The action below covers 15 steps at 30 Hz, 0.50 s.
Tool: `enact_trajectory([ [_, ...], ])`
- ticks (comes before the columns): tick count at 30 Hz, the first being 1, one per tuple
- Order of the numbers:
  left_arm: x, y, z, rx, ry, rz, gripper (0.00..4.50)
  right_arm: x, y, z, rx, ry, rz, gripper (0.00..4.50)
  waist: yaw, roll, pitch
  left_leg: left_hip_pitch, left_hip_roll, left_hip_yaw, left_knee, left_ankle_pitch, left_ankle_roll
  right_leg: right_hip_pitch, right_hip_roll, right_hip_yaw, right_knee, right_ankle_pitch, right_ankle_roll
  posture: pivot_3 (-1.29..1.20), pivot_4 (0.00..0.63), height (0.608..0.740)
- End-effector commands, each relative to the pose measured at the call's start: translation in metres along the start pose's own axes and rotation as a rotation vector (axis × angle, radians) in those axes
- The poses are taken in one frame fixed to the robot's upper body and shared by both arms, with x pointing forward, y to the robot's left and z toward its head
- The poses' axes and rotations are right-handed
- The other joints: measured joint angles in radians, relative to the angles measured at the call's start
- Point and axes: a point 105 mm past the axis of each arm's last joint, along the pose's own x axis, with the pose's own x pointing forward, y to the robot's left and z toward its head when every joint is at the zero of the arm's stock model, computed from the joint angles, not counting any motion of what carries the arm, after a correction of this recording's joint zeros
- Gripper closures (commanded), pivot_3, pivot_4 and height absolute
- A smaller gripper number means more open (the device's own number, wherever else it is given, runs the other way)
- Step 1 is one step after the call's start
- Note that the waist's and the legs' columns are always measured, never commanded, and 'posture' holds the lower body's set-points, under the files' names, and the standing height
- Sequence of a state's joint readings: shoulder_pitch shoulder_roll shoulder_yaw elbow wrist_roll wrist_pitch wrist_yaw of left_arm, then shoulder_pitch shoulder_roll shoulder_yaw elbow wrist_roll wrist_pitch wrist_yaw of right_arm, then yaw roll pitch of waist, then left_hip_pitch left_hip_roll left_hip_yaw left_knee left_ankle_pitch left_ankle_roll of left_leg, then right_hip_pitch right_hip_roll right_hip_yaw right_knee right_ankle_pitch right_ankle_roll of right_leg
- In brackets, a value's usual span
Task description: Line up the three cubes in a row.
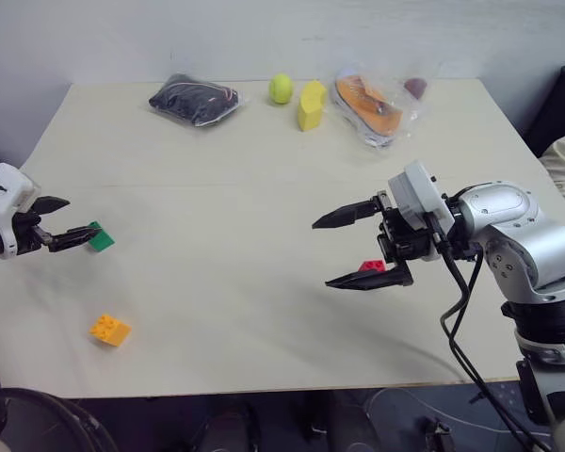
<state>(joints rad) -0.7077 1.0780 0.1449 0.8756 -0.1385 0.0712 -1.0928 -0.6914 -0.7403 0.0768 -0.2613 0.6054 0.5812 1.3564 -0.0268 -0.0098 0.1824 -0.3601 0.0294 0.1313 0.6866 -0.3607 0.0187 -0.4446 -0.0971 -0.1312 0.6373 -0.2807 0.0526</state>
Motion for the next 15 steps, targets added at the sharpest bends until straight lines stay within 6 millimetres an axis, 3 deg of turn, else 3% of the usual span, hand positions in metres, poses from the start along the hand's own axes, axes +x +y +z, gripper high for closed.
enact_trajectory([
  [1, 0.002, 0.003, -0.014, 0.029, 0.086, -0.006, 0.0, -0.007, 0.006, 0.016, -0.054, -0.015, -0.029, 0.03, -0.003, -0.001, 0.0, 0.0, 0.0, 0.001, 0.0, 0.0, 0.0, 0.0, 0.0, 0.001, 0.0, 0.0, 0.0, 0.0, 0.15, 0.74],
  [7, 0.01, 0.006, -0.026, 0.029, 0.151, 0.018, 0.0, -0.01, 0.008, 0.02, -0.057, -0.016, -0.07, 0.03, 0.001, -0.003, 0.0, 0.001, 0.002, 0.001, 0.0, 0.0, 0.0, 0.0, -0.002, 0.001, 0.001, 0.0, 0.0, 0.0, 0.15, 0.74],
  [15, 0.02, 0.004, -0.025, -0.022, 0.139, 0.019, 0.0, -0.013, 0.01, 0.022, -0.053, -0.02, -0.089, 0.03, 0.002, -0.003, 0.001, -0.001, 0.001, 0.0, 0.005, -0.002, 0.002, 0.0, -0.004, 0.0, 0.003, 0.0, 0.0, 0.0, 0.15, 0.74],
])
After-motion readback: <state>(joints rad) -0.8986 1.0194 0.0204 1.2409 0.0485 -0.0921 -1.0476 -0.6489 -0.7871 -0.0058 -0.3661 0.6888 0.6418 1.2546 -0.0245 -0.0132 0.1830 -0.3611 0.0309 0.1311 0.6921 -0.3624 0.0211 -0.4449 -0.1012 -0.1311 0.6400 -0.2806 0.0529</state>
